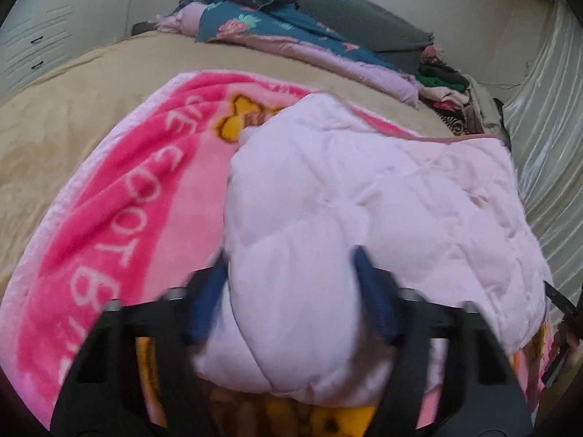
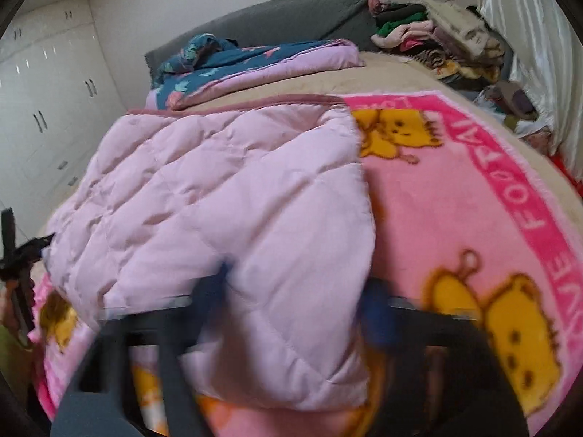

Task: Fold large clothes
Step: 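Lay the hem over the folded upper part and open both tools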

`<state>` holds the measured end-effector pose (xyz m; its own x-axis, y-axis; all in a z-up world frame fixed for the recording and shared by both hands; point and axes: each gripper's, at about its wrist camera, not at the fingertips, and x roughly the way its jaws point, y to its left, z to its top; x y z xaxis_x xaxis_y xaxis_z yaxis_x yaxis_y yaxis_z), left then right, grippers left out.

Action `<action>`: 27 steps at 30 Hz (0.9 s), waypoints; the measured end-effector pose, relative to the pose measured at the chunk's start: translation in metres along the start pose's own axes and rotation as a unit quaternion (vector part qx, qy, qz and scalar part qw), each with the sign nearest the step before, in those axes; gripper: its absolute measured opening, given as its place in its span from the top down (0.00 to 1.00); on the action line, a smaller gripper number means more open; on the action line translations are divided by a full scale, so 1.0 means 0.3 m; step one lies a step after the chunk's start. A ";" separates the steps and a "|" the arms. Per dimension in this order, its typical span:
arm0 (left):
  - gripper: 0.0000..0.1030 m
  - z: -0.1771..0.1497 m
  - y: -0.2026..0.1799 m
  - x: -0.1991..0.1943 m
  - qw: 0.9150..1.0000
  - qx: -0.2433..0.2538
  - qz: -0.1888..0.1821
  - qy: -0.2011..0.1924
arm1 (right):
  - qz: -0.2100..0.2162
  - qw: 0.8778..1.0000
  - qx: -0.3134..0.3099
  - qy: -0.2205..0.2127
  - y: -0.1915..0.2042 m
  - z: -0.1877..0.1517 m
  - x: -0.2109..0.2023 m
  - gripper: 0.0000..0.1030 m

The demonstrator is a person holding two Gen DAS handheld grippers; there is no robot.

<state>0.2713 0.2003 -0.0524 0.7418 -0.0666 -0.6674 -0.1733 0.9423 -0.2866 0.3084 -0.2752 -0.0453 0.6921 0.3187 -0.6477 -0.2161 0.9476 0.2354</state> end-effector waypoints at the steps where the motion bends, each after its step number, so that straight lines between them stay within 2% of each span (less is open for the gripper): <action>1: 0.63 0.006 -0.018 -0.008 1.000 0.011 0.007 -0.007 | -0.003 1.000 -0.005 -0.011 0.019 0.011 -0.008 0.75; 2: 0.69 0.020 -0.043 -0.022 0.999 0.023 0.015 -0.019 | -0.010 1.000 -0.012 -0.025 0.039 0.028 -0.019 0.80; 3: 0.70 0.035 -0.059 -0.034 0.999 0.029 0.018 -0.032 | -0.017 0.999 -0.015 -0.037 0.053 0.041 -0.032 0.83; 6: 0.72 0.103 -0.091 -0.061 0.997 0.031 0.028 -0.068 | -0.033 0.997 0.015 -0.074 0.056 0.130 -0.052 0.85; 9: 0.75 0.159 -0.099 -0.039 0.995 0.014 0.046 -0.083 | -0.047 0.995 0.030 -0.078 0.041 0.186 -0.009 0.85; 12: 0.75 0.188 -0.106 0.029 0.995 0.007 0.065 -0.073 | -0.062 0.995 0.050 -0.055 0.008 0.200 0.082 0.85; 16: 0.75 0.192 -0.097 0.137 0.994 0.015 0.097 -0.040 | -0.082 0.994 0.073 -0.019 -0.036 0.174 0.182 0.86; 22: 0.75 0.179 -0.056 0.218 0.995 -0.001 0.101 -0.013 | -0.091 0.993 0.074 0.002 -0.035 0.142 0.263 0.86; 27: 0.73 0.153 -0.051 0.205 0.995 -0.006 0.101 -0.017 | -0.090 0.992 0.085 0.014 -0.046 0.129 0.278 0.83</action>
<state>0.3493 0.1967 -0.0573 0.7130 0.1344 -0.6882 -0.3282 0.9313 -0.1582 0.3958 -0.2625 -0.0746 0.6895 0.1478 -0.7091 0.0301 0.9723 0.2319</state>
